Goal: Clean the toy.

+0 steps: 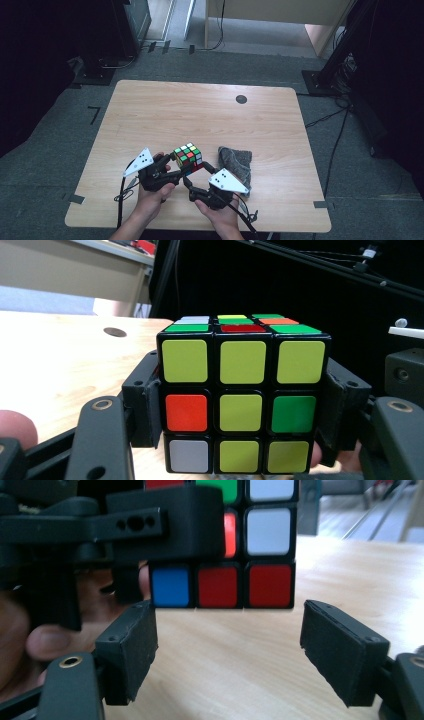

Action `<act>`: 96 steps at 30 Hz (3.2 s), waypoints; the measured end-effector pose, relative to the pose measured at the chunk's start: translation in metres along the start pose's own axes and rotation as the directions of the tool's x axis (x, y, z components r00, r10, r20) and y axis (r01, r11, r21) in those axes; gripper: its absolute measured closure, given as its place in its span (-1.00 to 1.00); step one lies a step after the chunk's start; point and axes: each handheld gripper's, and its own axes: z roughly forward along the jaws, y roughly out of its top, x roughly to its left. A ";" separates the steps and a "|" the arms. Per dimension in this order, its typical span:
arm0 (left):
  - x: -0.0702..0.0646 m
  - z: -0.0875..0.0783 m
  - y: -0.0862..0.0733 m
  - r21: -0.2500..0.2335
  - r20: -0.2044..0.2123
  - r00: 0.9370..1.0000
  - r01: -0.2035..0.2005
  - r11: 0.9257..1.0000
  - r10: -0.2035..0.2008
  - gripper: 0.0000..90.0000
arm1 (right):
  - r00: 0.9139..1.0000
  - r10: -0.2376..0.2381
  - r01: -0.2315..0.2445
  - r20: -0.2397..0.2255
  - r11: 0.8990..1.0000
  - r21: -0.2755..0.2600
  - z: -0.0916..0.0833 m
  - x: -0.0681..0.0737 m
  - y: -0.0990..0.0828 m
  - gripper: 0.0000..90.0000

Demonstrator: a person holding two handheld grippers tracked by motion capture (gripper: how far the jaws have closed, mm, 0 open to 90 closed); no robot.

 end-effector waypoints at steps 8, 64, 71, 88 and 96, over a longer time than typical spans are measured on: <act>-0.006 0.007 -0.005 0.017 0.023 0.999 0.034 0.999 -0.034 -0.24 | 0.996 -0.057 0.061 0.071 0.997 -0.055 -0.005 0.007 0.001 -0.29; 0.002 0.003 -0.025 0.240 -0.109 0.778 -0.583 0.776 0.618 -0.25 | 0.994 0.073 -0.060 -0.083 0.987 0.150 -0.020 -0.039 0.037 -0.47; 0.018 -0.008 -0.012 0.181 -0.056 0.887 -0.442 0.878 0.458 -0.24 | 0.982 -0.008 -0.029 0.191 0.981 0.191 -0.023 -0.073 0.026 -0.31; 0.023 -0.016 -0.008 0.134 -0.007 0.931 -0.360 0.923 0.365 -0.24 | 0.919 -0.147 -0.023 0.366 0.907 0.421 0.005 -0.103 -0.030 0.56; 0.015 -0.008 -0.015 0.179 0.014 0.907 -0.416 0.892 0.420 -0.24 | 0.986 0.024 -0.034 0.165 0.998 0.059 -0.037 -0.083 0.018 0.65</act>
